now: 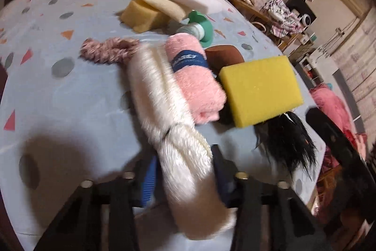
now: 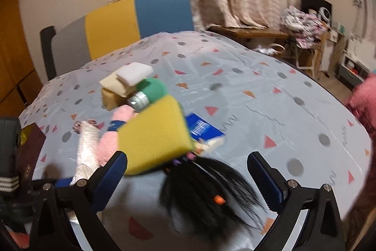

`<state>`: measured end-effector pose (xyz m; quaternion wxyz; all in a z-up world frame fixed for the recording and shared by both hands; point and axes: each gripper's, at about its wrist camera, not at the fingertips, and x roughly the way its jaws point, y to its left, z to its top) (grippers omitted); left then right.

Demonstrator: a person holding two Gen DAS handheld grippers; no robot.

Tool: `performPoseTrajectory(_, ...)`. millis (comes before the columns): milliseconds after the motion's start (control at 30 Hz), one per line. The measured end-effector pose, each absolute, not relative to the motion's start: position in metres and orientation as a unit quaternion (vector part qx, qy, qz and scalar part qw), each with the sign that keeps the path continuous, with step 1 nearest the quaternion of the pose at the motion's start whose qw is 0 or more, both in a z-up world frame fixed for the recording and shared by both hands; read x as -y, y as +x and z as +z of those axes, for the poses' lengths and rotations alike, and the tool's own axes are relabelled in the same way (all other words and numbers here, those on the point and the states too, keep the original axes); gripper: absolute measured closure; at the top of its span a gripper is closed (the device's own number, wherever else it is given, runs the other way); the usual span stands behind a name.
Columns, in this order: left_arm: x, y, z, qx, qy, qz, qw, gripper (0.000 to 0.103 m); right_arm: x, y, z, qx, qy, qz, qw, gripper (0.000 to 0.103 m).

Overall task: Organize rigid objects
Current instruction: 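Grasp the white loofah with the left tool while the right tool grasps the yellow sponge, then carry the loofah and sponge over the gold tray with both tools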

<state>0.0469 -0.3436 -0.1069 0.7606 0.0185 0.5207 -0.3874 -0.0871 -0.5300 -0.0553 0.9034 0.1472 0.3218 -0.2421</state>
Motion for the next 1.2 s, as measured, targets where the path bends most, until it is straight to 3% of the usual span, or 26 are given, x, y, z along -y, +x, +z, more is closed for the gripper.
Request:
performPoseTrajectory(267, 0.287, 0.030, -0.104, -0.502, 0.012, -0.375, 0.779, 0.068, 0.504, -0.036, -0.068, -0.362, 0.062, -0.217, 0.904, 0.000)
performPoseTrajectory(633, 0.271, 0.018, -0.106, -0.495, 0.013, -0.374, 0.784, 0.065, 0.497, -0.005, -0.096, -0.399, -0.008, -0.233, 0.887, 0.001)
performPoseTrajectory(800, 0.278, 0.012, -0.103, -0.485, 0.051, -0.372, 0.790, 0.066, 0.498, -0.014, -0.092, -0.398, 0.003, -0.230, 0.888, 0.014)
performPoseTrajectory(967, 0.267, 0.014, -0.102, -0.493, 0.021, -0.376, 0.784, 0.069, 0.505, -0.029, -0.080, -0.391, 0.055, -0.229, 0.890, 0.036)
performPoseTrajectory(1100, 0.258, 0.010, -0.097, -0.488, 0.012, -0.383, 0.784, 0.069, 0.502, -0.038, -0.075, -0.391, 0.082, -0.219, 0.890, 0.043)
performPoseTrajectory(1200, 0.249, 0.005, -0.090, -0.481, 0.003, -0.388, 0.786, 0.069, 0.493, -0.045, -0.074, -0.390, 0.104, -0.196, 0.894, 0.042)
